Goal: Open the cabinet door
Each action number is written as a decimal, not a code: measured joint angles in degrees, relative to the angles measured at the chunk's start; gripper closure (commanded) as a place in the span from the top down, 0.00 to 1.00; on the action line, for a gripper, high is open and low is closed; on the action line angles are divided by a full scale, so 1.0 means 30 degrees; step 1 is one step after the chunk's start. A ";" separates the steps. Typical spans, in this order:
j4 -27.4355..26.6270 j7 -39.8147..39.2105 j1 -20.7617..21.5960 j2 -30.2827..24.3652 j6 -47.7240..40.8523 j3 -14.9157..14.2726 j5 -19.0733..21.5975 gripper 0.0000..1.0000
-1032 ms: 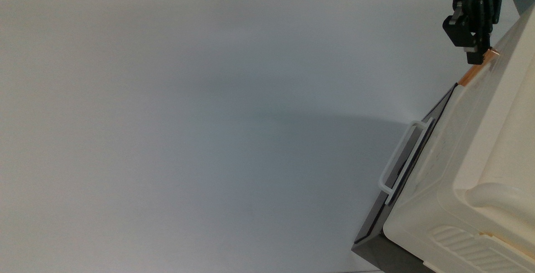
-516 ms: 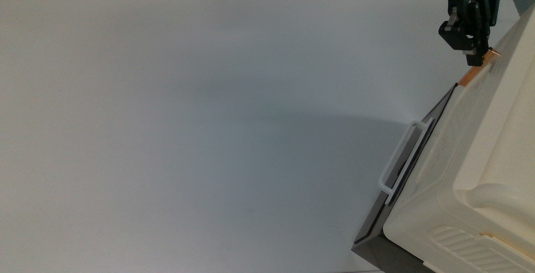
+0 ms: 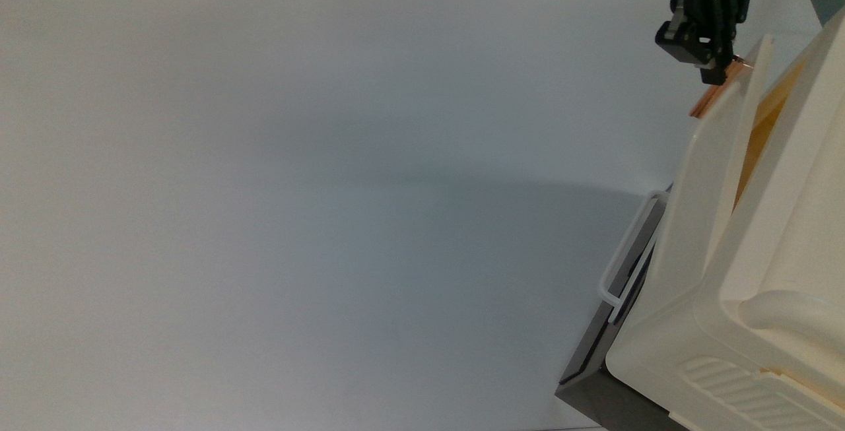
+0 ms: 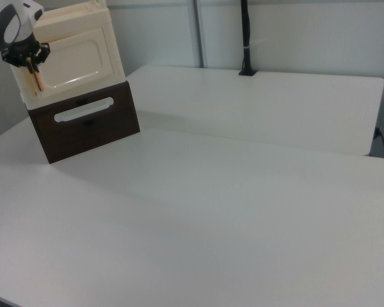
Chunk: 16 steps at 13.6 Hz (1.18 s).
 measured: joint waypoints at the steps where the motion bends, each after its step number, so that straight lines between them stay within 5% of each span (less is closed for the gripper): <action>1: -0.0140 -0.0234 -0.0128 -0.0259 -0.0590 -0.0138 0.0063 0.26; 2: -0.0345 -0.0271 -0.0249 -0.0464 -0.0865 -0.0191 0.0084 0.56; 3: -0.0701 -0.0343 -0.0462 -0.0753 -0.1224 -0.0204 0.0090 1.00; 9: -0.1816 -0.3305 -0.3708 -0.3748 -0.7606 -0.1731 -0.0117 1.00; 12: -0.2120 -0.3429 -0.5957 -0.5167 -1.1443 -0.1858 -0.1831 1.00; 16: -0.3122 0.0595 -0.8309 -0.6706 -1.2635 -0.1694 -0.3846 1.00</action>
